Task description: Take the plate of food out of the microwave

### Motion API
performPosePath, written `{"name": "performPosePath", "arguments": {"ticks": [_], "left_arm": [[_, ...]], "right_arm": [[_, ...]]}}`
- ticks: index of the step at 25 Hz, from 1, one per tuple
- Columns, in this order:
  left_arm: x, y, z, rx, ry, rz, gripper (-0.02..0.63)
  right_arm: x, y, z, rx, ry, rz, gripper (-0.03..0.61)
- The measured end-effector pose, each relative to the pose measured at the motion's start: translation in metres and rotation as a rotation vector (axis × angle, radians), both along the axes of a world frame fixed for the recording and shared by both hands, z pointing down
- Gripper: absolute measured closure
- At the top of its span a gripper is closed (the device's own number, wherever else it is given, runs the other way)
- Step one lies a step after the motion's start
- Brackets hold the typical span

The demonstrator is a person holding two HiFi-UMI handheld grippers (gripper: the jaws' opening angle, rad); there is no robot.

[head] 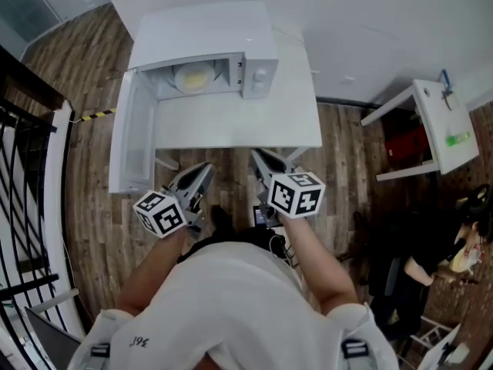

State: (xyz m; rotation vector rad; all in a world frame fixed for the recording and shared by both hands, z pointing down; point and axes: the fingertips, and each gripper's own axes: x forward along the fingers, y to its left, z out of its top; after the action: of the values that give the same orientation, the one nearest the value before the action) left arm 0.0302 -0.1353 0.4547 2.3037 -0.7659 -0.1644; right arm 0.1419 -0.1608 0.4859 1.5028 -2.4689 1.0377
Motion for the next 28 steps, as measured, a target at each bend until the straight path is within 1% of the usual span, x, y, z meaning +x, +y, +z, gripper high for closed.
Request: {"name": "performPosePath", "arguments": {"ticks": [4, 7, 12, 16, 22, 28], "left_arm": [[-0.004, -0.017, 0.006, -0.03, -0.01, 0.019, 0.607], [-0.005, -0.026, 0.009, -0.048, -0.008, 0.015, 0.607], [-0.009, -0.045, 0.019, -0.082, 0.013, -0.05, 0.607], [-0.007, -0.058, 0.023, -0.093, 0.019, -0.095, 0.607], [-0.006, -0.071, 0.021, -0.096, 0.016, -0.124, 0.607], [-0.012, -0.094, 0.021, -0.091, 0.003, -0.154, 0.607]], "right_arm": [[-0.006, -0.017, -0.001, -0.009, 0.008, 0.015, 0.548], [-0.009, -0.026, 0.001, -0.016, 0.015, 0.004, 0.548], [-0.01, -0.043, 0.011, -0.035, 0.023, -0.041, 0.548], [-0.006, -0.057, 0.013, -0.04, 0.028, -0.07, 0.546], [-0.006, -0.069, 0.015, -0.047, 0.026, -0.1, 0.548], [-0.006, -0.093, 0.013, -0.038, 0.033, -0.101, 0.548]]}}
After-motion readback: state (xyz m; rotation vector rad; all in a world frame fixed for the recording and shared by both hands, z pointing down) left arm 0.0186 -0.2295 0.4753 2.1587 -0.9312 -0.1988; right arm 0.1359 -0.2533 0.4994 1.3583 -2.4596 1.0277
